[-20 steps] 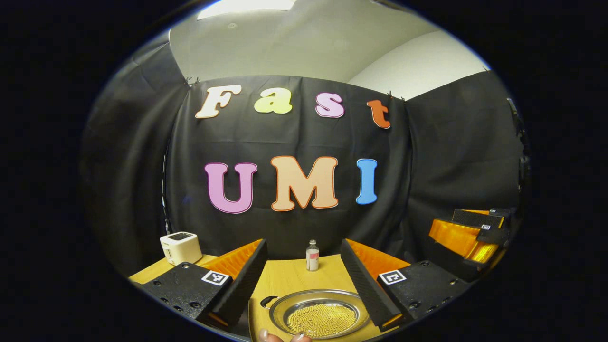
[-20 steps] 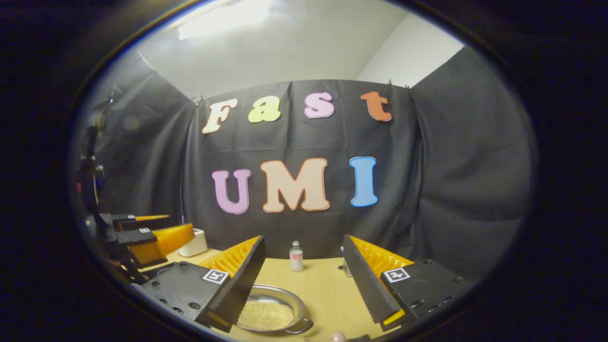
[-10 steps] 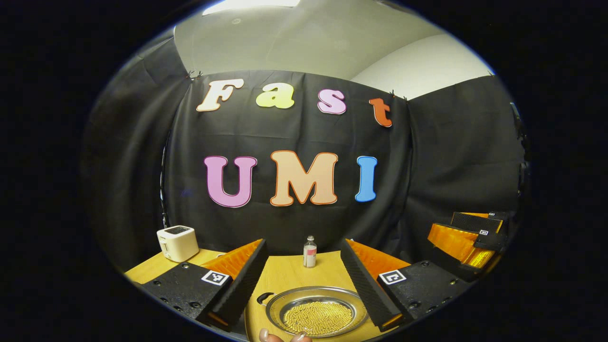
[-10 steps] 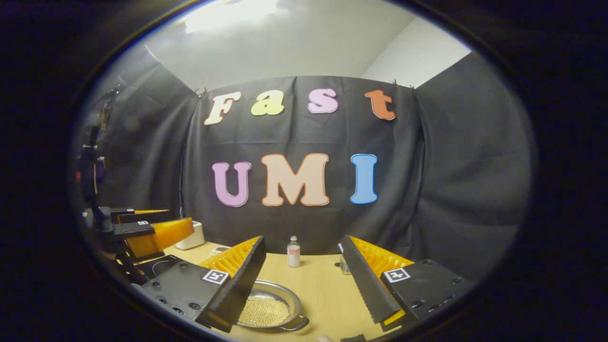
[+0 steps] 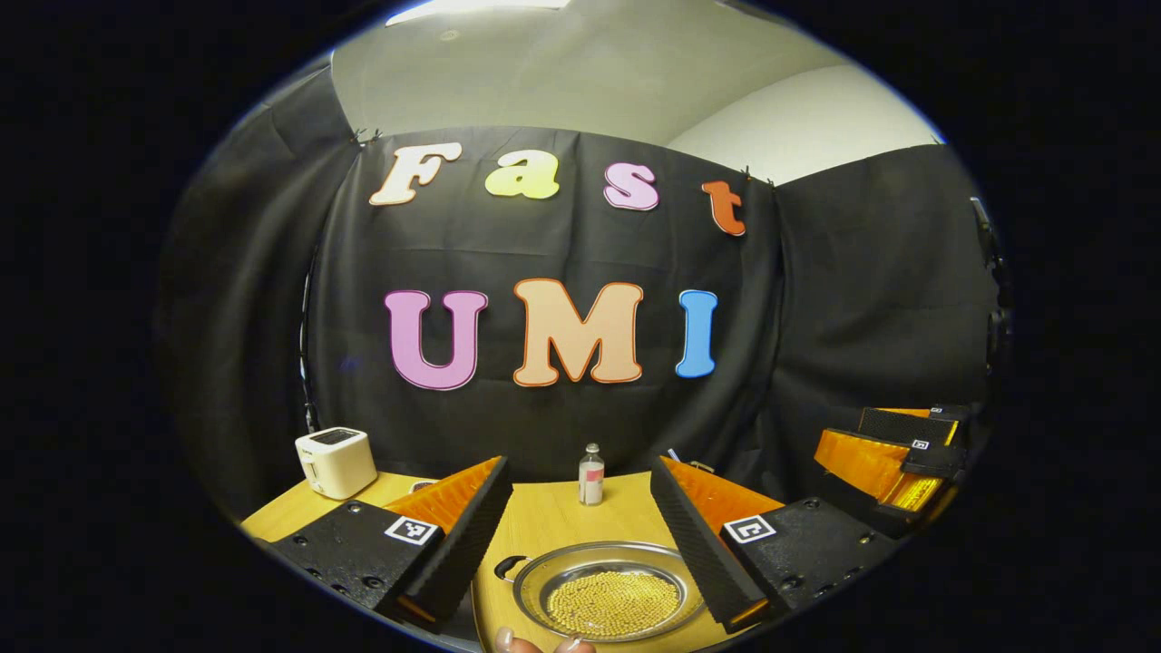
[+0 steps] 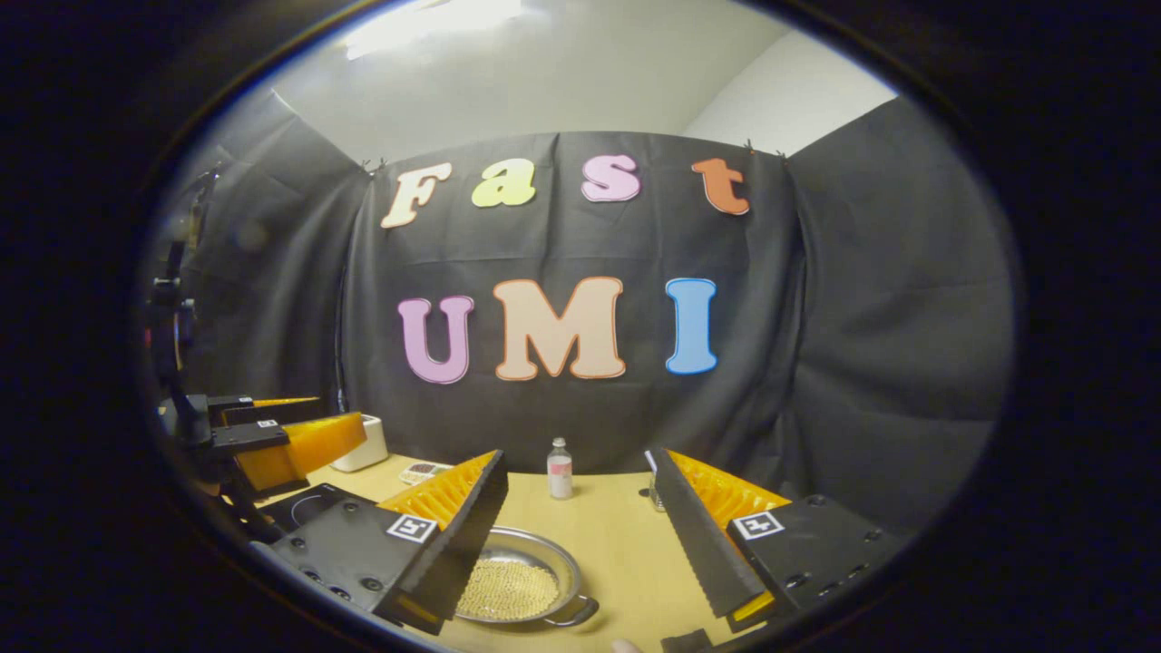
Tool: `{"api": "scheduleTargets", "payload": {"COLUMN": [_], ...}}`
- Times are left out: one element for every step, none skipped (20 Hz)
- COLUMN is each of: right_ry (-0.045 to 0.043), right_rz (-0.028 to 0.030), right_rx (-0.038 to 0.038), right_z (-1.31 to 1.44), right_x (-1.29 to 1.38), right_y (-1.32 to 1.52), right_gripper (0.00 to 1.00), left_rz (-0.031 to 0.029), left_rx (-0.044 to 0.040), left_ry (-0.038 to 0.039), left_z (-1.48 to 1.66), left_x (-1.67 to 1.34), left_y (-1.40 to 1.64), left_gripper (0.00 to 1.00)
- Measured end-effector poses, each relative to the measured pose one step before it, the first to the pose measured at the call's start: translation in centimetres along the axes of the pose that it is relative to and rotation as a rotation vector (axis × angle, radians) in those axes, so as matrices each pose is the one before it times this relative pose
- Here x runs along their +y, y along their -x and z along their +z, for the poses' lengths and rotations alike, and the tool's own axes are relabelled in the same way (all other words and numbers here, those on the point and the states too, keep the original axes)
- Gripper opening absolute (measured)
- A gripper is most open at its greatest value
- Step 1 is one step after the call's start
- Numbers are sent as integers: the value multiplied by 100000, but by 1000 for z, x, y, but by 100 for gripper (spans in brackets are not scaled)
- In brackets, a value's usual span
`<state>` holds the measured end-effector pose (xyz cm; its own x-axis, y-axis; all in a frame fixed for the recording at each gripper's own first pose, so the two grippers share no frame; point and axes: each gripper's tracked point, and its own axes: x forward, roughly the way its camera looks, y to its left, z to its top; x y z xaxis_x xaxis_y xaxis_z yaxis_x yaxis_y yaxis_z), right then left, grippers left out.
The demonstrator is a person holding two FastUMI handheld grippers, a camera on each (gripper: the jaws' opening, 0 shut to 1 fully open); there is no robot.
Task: First push the handle of the pot to place it horizontally, then grasp the pot with both hands and set it on the induction cooktop.
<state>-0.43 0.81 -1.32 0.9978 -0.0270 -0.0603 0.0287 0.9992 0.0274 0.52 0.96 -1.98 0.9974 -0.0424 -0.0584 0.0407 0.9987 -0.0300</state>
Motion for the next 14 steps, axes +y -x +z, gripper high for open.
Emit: {"api": "scheduleTargets", "payload": {"right_ry": [263,248,260,371,332,501,492,-143,-604,-490,-754,-157,331,643], "right_rz": [-898,-588,144,259,515,89,738,1582,2804,2985,2122,1798,1265,2864], "right_rx": [727,282,178,357,326,446,621,1839,2663,4225,4814,4104,3374,2356], "right_z": [-290,-43,70,-86,-107,-146,-216,-632,-962,-1280,-1554,-1274,-1054,-782], "right_x": [-37,92,204,56,51,-73,-187,98,252,231,-433,-63,-230,33], "right_y": [171,203,162,7,237,-104,-38,-147,-270,-506,27,-48,-260,113], "right_gripper": [98,98,98,96,91,84,73,61,50,48,41,29,17,20], "left_rz": [-1003,-640,-150,528,1225,1061,1196,1686,1871,1954,2540,2264,1629,1573], "left_rx": [216,397,109,256,196,-367,-452,-358,-449,-453,334,1208,96,-145], "left_ry": [107,158,267,244,73,-37,-507,-1007,-914,-733,-523,-370,32,151], "left_z": [-91,-43,-52,108,-71,183,257,194,115,126,-107,-189,8,125], "left_x": [101,131,239,221,364,182,109,160,181,86,199,31,-184,-188], "left_y": [-82,-30,120,113,73,116,79,35,67,28,63,98,146,197], "left_gripper": [99,99,99,99,99,99,99,99,99,99,99,98,99,99]}}
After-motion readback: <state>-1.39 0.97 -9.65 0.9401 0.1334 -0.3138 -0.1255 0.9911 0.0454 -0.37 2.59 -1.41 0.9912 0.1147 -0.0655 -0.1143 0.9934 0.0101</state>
